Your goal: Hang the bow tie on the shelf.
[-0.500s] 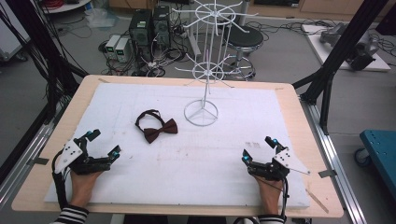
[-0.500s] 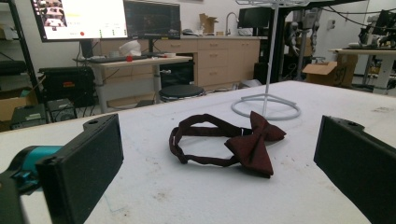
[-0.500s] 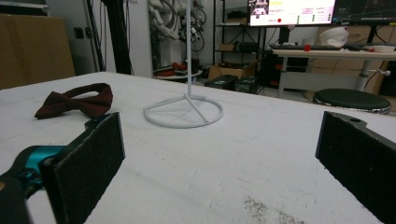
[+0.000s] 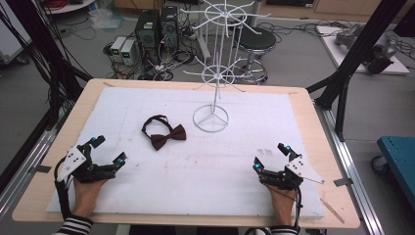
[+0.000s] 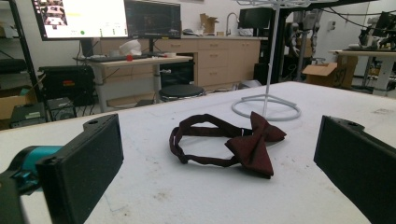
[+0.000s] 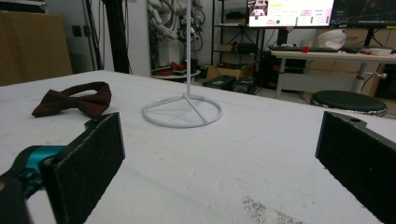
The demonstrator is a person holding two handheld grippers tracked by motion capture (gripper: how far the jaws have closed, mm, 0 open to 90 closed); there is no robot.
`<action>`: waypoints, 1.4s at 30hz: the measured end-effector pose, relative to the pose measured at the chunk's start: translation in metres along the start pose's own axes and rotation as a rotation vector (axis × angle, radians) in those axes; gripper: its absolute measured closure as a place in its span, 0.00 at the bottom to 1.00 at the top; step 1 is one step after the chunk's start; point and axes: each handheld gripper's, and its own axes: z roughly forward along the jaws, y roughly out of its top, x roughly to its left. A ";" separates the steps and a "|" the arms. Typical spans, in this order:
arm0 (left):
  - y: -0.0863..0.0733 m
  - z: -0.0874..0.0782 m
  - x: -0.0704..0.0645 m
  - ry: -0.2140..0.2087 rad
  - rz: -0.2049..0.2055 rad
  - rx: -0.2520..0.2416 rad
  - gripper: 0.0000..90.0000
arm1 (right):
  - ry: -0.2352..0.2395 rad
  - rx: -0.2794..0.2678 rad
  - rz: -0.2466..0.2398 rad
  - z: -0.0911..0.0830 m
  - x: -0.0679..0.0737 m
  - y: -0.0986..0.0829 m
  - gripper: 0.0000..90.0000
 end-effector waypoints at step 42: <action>0.084 0.051 -0.004 -0.152 0.112 0.154 0.02 | -0.001 0.000 0.004 0.000 0.000 0.000 0.01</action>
